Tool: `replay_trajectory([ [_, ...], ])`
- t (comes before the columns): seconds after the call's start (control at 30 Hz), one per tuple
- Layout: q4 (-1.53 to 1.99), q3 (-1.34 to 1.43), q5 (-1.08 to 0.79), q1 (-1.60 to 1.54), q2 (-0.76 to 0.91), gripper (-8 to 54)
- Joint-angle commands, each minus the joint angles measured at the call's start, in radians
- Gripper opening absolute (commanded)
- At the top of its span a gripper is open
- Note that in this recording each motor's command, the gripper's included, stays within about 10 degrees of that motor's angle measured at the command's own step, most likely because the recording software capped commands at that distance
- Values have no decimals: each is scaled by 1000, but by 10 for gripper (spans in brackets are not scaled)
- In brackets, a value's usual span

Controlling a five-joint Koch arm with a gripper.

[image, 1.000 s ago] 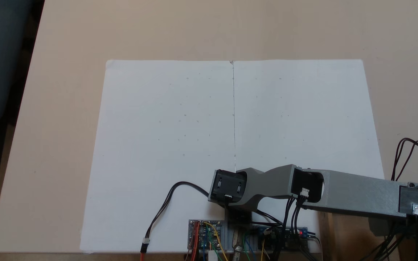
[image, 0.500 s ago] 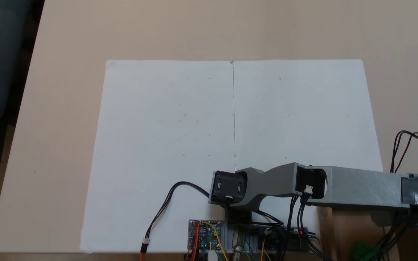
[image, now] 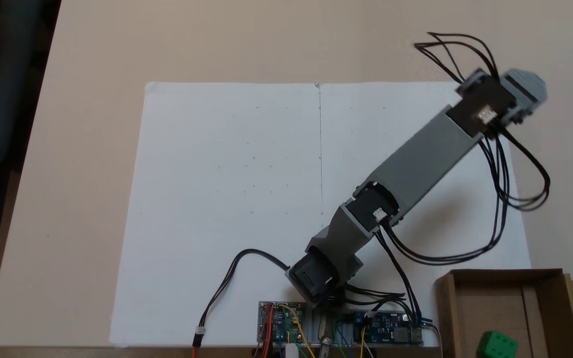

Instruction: Grasp a green dice and put it in the bin.

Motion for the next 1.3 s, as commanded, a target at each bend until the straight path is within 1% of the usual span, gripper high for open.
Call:
replay_trajectory([
  [0.0, -83, -48, 69, -112, 60, 434],
  [0.1, -81, -43, 69, -241, 61, 435],
  [0.2, -84, 31, 69, -342, 66, 435],
  [0.4, -328, 425, 61, -503, 233, 433],
  [0.47, -415, 532, 41, -549, 267, 433],
  [0.67, -662, 888, -21, -699, 440, 435],
  [0.9, -932, 1144, -31, -759, 601, 435],
  [1.07, -1103, 1301, -32, -761, 641, 432],
  [1.27, -1308, 1568, -38, -782, 643, 430],
])
